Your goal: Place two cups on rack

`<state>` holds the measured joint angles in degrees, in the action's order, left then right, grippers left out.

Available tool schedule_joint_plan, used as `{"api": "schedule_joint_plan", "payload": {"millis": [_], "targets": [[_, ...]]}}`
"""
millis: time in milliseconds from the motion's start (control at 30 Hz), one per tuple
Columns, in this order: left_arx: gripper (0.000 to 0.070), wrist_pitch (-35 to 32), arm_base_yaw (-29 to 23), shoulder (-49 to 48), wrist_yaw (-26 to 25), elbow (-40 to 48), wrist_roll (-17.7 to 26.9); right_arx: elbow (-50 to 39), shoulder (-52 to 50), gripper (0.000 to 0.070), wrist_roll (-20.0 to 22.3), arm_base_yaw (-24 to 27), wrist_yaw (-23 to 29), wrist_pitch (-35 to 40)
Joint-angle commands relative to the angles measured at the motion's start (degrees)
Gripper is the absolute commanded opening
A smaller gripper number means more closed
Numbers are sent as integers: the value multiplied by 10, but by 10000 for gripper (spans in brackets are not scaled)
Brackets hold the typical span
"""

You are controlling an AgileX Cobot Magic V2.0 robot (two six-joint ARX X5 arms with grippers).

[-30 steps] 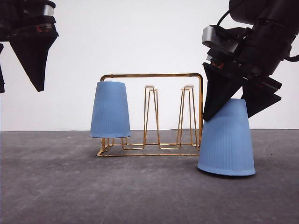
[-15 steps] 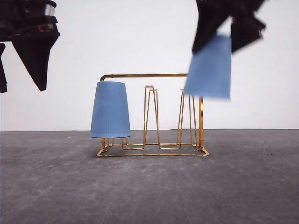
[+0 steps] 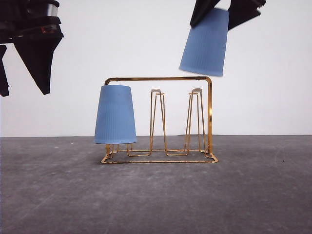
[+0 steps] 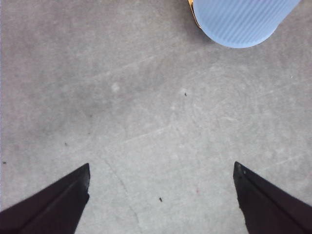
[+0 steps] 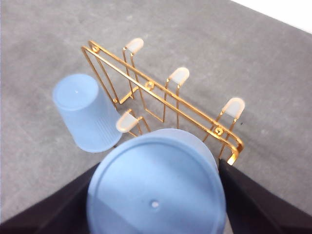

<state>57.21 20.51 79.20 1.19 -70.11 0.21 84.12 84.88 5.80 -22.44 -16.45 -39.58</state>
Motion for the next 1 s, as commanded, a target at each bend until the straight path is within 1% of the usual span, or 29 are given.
{"api": "schedule_joint_plan", "payload": {"millis": [0,400,733,767,833,967], "targets": [[556,-2,3,5,-2,-9,2,10,20,329,4,-2,1,5],[556,-3,3,5,-2,-9,2,10,81,329,6,-2,22,43],[556,-3,3,5,-2,-9,2,10,141,335,7,-2,34,53],[556,-3,3,5,-2,-9,2,10,144,342,7,-2,34,52],[556,-3,3,5,-2,-9,2,10,148,381,8,-2,33,51],[556,-2,3,5,-2,-9,2,10,148,513,7,-3,32,53]]}}
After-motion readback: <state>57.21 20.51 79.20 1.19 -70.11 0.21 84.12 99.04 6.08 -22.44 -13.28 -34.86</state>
